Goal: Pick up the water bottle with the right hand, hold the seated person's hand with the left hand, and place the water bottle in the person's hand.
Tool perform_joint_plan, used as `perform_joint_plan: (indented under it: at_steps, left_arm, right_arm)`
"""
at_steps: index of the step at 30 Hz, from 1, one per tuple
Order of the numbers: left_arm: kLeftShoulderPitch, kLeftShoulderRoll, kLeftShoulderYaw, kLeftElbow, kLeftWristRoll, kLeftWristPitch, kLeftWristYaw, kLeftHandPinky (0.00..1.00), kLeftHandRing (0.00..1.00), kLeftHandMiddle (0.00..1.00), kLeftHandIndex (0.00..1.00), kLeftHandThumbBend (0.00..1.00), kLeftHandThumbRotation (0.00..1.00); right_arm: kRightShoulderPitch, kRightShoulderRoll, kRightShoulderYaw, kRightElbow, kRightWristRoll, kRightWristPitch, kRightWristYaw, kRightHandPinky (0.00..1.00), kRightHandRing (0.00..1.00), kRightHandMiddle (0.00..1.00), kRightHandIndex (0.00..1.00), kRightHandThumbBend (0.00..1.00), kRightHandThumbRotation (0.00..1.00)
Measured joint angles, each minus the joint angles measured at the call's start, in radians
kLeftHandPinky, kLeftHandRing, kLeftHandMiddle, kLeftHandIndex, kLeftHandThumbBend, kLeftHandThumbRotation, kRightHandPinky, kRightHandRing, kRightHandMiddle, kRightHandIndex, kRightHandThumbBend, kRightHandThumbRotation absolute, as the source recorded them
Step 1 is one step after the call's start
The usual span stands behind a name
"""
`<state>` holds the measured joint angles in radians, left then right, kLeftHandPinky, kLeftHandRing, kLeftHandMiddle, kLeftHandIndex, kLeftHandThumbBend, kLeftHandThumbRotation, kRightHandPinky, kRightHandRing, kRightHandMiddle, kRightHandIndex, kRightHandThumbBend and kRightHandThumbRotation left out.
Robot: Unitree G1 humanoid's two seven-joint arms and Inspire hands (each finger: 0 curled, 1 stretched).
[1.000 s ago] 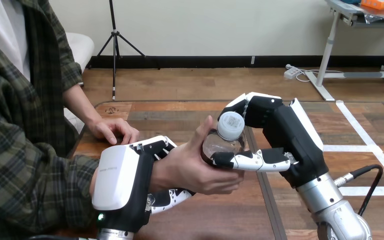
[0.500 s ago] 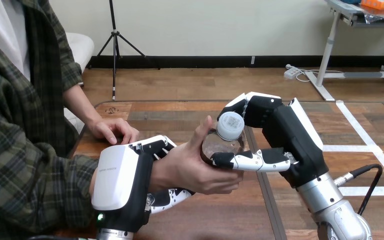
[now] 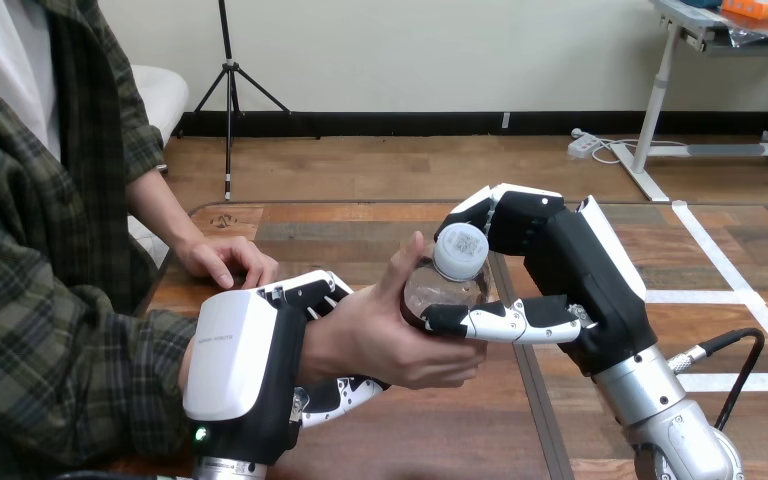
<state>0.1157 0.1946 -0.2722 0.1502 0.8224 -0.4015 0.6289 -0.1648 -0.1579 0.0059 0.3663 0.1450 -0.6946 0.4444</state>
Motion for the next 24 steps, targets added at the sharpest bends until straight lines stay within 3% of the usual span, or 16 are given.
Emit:
perform_joint_plan:
  at_steps: [8,15,24]
  left_arm:
    - [0.0,0.0,0.001,0.0,0.0,0.0,0.0,0.24,0.3,0.37,0.41,0.8,0.0]
    - [0.0,0.0,0.001,-0.003,0.005,0.01,-0.007,0.25,0.32,0.38,0.42,0.79,0.0]
    - [0.0,0.001,-0.001,-0.042,0.036,0.078,-0.066,0.33,0.42,0.49,0.53,0.83,0.0]
  right_arm:
    - [0.0,0.0,0.0,0.0,0.0,0.004,-0.001,0.39,0.41,0.46,0.5,0.71,0.0]
    - [0.0,-0.002,-0.001,-0.003,-0.027,0.004,-0.021,0.47,0.47,0.53,0.57,0.75,0.0]
    - [0.0,-0.004,-0.002,-0.008,-0.056,0.011,-0.038,0.57,0.58,0.63,0.66,0.78,0.0]
